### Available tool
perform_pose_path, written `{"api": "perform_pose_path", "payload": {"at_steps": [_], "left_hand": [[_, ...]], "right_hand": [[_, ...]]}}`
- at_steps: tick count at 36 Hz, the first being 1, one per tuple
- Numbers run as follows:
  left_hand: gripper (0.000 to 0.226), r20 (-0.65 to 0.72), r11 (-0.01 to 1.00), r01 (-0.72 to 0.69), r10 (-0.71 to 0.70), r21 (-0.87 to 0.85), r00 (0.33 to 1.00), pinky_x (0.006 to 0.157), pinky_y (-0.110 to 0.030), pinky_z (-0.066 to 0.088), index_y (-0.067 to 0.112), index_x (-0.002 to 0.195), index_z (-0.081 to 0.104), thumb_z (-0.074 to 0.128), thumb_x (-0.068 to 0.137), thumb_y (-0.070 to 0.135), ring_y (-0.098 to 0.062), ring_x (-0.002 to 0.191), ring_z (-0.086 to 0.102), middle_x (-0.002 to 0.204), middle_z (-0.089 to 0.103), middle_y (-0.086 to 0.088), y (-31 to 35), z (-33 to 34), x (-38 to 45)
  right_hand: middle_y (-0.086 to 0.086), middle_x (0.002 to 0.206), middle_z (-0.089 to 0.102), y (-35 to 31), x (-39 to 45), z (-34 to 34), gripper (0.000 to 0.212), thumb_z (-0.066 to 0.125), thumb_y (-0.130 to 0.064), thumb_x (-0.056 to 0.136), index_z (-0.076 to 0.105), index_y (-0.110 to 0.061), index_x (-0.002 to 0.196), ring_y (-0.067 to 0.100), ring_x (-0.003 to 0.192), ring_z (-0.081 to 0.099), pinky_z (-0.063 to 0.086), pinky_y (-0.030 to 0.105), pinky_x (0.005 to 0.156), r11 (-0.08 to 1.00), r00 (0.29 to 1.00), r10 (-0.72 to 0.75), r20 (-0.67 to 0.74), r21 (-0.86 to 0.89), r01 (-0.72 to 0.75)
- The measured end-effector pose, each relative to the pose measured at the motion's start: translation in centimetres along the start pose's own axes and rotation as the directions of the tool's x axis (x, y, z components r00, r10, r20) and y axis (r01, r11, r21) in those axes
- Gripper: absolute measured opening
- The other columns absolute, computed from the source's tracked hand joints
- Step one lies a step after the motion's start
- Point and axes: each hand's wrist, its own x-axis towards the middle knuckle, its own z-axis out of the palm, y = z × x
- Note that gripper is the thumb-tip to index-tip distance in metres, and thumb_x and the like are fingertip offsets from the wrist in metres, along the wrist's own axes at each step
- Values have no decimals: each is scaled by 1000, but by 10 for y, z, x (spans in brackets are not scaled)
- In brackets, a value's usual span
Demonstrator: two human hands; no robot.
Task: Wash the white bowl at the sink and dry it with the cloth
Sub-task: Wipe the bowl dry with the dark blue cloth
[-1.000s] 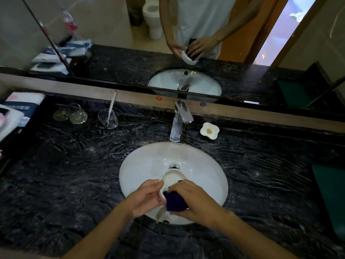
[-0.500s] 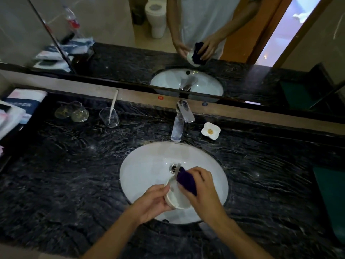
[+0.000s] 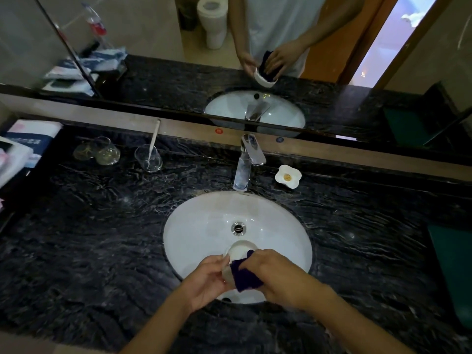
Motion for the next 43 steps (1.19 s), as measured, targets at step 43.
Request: {"api": "perform_pose_path", "payload": {"at_steps": [43], "left_hand": [[53,59,992,78,-84,101,995,84,-48,59,-6,110,74,92,69,22,-34,105,71,113,73,-20,34,0,5]], "right_hand": [[-17,101,72,32,9,25,25,64,-28,98,60,-39,120,3,95,70,60,23,68,423,725,678,-123,872,-247]]}}
